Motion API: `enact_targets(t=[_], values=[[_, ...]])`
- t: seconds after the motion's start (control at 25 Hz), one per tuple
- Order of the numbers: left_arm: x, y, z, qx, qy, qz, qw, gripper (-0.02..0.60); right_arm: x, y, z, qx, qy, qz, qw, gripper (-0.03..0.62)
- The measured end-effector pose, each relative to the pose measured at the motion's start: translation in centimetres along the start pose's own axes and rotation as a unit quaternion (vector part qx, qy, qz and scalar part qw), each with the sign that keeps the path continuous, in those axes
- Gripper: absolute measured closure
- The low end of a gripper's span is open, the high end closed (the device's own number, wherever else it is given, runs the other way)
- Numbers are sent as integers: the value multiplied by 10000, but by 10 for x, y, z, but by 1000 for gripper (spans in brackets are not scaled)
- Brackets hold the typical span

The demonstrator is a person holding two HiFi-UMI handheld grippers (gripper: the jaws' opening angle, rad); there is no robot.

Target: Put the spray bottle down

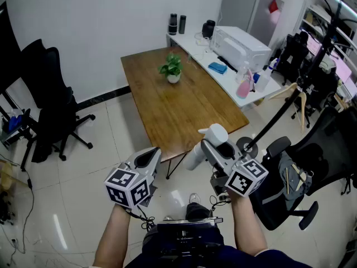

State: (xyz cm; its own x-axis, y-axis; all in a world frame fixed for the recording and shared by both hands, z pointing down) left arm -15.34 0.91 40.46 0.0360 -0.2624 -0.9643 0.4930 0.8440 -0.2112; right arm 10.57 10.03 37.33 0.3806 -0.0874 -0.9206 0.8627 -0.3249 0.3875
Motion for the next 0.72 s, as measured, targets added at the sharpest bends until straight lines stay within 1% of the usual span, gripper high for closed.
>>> enact_targets(t=[0.28,0.52,0.72], values=[[3,-20,29,38,-31,-77,10000,575,9,24,24,12,0,10,10000,387],[11,-32,77,112,-114,-101,9998,575,23,73,51,30,-62,0,10000,387],[24,-47,118,326,-123,-106,9993,575,38,113,88,234,-175,-104,9995,388]])
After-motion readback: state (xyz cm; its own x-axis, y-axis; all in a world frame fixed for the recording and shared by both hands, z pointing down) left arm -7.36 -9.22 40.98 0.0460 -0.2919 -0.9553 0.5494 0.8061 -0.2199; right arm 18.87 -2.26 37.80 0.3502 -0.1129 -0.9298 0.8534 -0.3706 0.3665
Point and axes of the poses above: the fingertips, and each gripper's own axes: z forward along the fingers, y to its right, x out of its top, the point moved 10 cm from there along -z, backward along the fingers, and after that the axes turned 5 degrees about z, right-handed, at the moved point
